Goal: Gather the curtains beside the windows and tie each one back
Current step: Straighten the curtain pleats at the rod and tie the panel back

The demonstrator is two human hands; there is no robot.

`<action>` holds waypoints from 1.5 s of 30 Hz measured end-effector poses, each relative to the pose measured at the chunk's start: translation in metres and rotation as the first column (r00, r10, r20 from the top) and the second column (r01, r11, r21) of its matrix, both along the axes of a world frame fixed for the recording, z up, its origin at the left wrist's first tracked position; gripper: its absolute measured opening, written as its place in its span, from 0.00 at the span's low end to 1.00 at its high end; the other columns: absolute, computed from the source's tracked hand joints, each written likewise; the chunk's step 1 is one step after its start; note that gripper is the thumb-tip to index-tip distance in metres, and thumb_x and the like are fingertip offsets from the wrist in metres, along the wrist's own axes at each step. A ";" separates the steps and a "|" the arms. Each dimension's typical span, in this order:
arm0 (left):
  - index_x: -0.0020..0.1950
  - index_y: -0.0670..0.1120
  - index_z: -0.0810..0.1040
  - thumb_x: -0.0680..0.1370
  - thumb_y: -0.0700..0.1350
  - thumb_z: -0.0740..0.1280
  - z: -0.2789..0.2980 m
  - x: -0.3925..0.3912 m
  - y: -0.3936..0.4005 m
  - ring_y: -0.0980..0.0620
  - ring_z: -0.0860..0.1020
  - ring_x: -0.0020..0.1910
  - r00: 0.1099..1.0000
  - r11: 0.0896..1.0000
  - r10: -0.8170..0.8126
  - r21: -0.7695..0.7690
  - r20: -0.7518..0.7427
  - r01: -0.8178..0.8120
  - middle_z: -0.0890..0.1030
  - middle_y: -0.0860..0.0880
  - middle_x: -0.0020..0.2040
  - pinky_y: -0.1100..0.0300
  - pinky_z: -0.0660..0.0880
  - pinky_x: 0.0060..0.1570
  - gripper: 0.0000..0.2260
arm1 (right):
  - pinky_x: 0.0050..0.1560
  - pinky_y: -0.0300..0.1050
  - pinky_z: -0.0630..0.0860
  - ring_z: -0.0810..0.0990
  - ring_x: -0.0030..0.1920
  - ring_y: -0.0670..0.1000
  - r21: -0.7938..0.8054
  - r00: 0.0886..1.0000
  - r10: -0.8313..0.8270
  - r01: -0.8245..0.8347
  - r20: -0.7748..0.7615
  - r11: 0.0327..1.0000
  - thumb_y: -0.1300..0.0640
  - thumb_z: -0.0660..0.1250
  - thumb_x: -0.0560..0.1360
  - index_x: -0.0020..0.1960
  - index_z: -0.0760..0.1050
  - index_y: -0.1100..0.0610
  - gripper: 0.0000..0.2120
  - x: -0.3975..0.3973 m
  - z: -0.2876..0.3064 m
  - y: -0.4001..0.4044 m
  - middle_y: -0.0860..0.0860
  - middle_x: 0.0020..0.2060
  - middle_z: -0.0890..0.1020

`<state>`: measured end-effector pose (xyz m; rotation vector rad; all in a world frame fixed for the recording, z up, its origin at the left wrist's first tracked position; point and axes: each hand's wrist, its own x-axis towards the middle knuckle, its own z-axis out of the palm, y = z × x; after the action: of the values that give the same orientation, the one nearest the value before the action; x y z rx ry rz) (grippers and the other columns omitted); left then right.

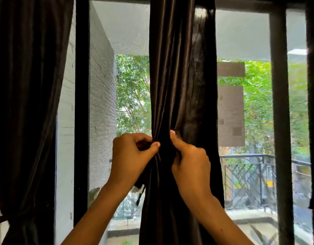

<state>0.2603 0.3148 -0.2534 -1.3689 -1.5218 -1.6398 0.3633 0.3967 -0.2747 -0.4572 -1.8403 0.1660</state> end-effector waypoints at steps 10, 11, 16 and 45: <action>0.36 0.52 0.84 0.70 0.46 0.75 0.000 0.011 -0.001 0.60 0.82 0.34 0.992 0.993 -0.115 0.014 0.047 0.115 0.84 0.55 0.32 0.58 0.80 0.40 0.03 | 0.59 0.47 0.75 0.68 0.70 0.48 0.054 0.954 0.138 -0.158 0.267 0.986 0.71 0.57 0.71 0.77 0.52 0.47 0.39 0.008 -0.010 -0.005 0.44 0.75 0.58; 0.34 0.53 0.83 0.69 0.46 0.75 0.001 0.011 -0.001 0.61 0.82 0.33 0.993 0.995 -0.103 0.025 0.053 0.102 0.83 0.55 0.31 0.59 0.79 0.39 0.04 | 0.60 0.47 0.75 0.68 0.70 0.47 0.067 0.947 0.164 -0.189 0.277 0.980 0.69 0.58 0.71 0.77 0.53 0.47 0.38 0.007 -0.014 -0.003 0.44 0.75 0.59; 0.34 0.53 0.82 0.68 0.44 0.77 0.002 -0.004 0.004 0.59 0.82 0.33 0.996 1.000 -0.006 0.013 0.086 0.005 0.83 0.55 0.32 0.57 0.80 0.42 0.06 | 0.60 0.48 0.76 0.77 0.61 0.42 -0.025 0.929 0.347 -0.353 -0.130 0.935 0.51 0.63 0.72 0.61 0.79 0.50 0.19 0.004 -0.015 0.014 0.42 0.63 0.77; 0.36 0.53 0.83 0.70 0.45 0.75 -0.005 0.005 0.012 0.62 0.81 0.33 0.997 0.997 -0.069 0.027 0.017 0.068 0.82 0.57 0.31 0.67 0.78 0.38 0.05 | 0.33 0.46 0.74 0.77 0.48 0.51 0.257 0.991 0.045 -0.076 0.122 0.963 0.51 0.53 0.71 0.61 0.77 0.53 0.23 -0.001 -0.021 0.017 0.49 0.52 0.73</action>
<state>0.2658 0.3272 -0.2580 -1.4103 -1.4729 -1.7117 0.3623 0.4138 -0.2956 -0.2293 -1.9575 -0.0639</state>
